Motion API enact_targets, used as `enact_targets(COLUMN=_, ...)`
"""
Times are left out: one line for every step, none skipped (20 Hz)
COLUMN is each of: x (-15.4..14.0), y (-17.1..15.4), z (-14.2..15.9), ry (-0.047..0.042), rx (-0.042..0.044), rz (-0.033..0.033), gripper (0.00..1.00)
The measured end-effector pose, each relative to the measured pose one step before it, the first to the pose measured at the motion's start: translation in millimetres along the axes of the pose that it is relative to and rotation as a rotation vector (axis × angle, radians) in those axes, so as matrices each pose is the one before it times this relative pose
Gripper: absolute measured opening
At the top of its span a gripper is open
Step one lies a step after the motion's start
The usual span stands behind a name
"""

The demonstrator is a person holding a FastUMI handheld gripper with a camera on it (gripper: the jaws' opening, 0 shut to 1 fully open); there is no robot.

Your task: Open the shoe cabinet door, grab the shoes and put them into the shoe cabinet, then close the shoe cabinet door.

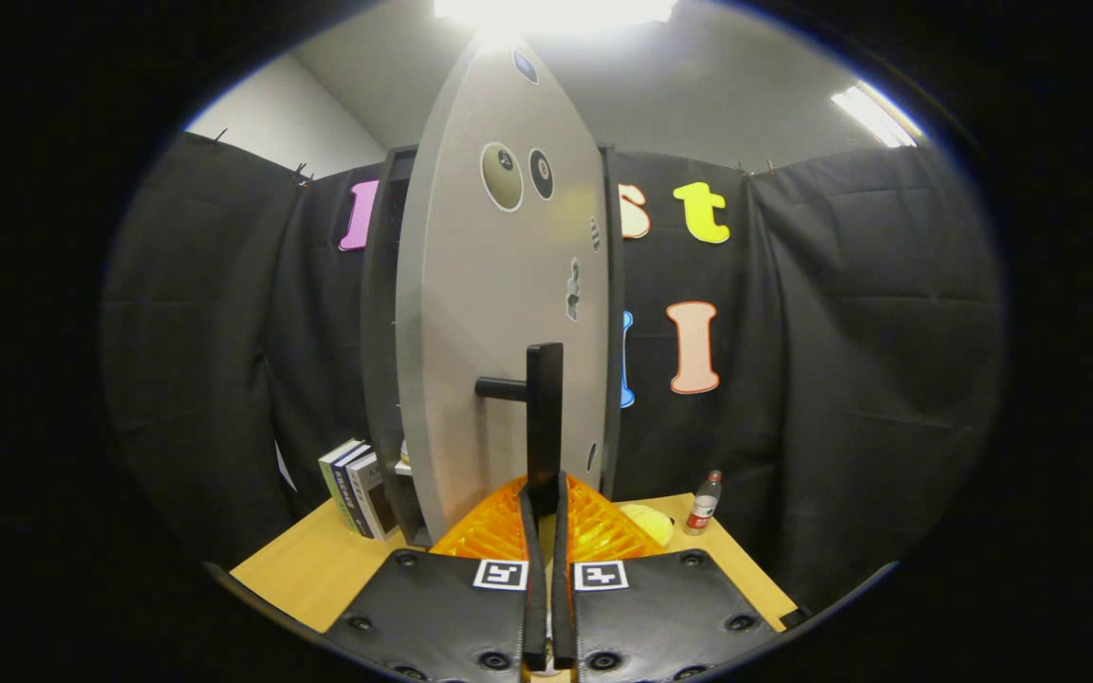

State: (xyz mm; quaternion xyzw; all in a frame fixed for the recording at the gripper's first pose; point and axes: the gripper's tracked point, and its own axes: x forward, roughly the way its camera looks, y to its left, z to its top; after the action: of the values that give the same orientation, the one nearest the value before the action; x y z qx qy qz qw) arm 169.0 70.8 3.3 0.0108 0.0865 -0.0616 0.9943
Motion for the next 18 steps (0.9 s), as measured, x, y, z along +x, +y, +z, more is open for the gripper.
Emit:
enact_targets(x=-0.45, y=-6.05, z=-0.23, ry=-0.00067, rx=0.00712, rz=-0.01235, gripper=0.04)
enact_targets(x=-1.54, y=-6.15, z=0.15, ry=0.00023, rx=0.00478, rz=-0.01156, gripper=0.04)
enact_targets(x=-0.15, y=-6.17, z=1.12, ry=0.00242, rx=0.00227, rz=-0.01349, gripper=0.04)
enact_targets(x=0.95, y=-6.10, z=-1.54, ry=-0.00018, rx=-0.00284, rz=-0.01293, gripper=0.03)
enact_targets(x=-0.39, y=-6.85, z=-0.30, ry=-0.00170, rx=-0.00960, rz=-0.01298, gripper=0.03)
enact_targets(x=-0.41, y=-4.36, z=-1.54, ry=0.00023, rx=-0.00311, rz=-0.01395, gripper=0.03)
enact_targets(x=0.43, y=-4.91, z=1.11, ry=-0.00384, rx=0.00470, rz=-0.00935, gripper=0.03)
enact_targets(x=1.66, y=-5.31, z=2.28, ry=-0.00309, rx=0.01463, rz=-0.00439, gripper=0.03)
enact_targets(x=2.27, y=-5.72, z=1.72, ry=-0.00181, rx=0.02000, rz=-0.00577, gripper=0.03)
enact_targets(x=-0.14, y=-5.70, z=-1.27, ry=-0.00344, rx=0.01473, rz=-0.01097, gripper=0.03)
enact_targets(x=-0.53, y=-4.00, z=-0.20, ry=-0.00574, rx=-0.00079, rz=-0.00955, gripper=0.03)
enact_targets(x=0.79, y=-2.58, z=-0.48, ry=-0.00559, rx=-0.01008, rz=-0.00719, gripper=0.03)
enact_targets(x=0.89, y=-2.77, z=1.28, ry=-0.00696, rx=-0.01074, rz=-0.00134, gripper=0.03)
enact_targets(x=-0.15, y=-0.65, z=2.00, ry=-0.00616, rx=-0.00793, rz=0.00746, gripper=0.03)
enact_targets(x=0.12, y=-0.96, z=-0.51, ry=-0.00365, rx=-0.00376, rz=0.00872, gripper=0.03)
enact_targets(x=0.03, y=0.38, z=-1.37, ry=0.00073, rx=-0.00319, rz=0.00755, gripper=0.03)
enact_targets(x=-1.28, y=-2.09, z=-2.88, ry=0.00865, rx=-0.01165, rz=-0.00175, gripper=0.03)
enact_targets(x=-3.01, y=-5.38, z=-2.25, ry=0.00813, rx=-0.01520, rz=-0.01443, gripper=0.03)
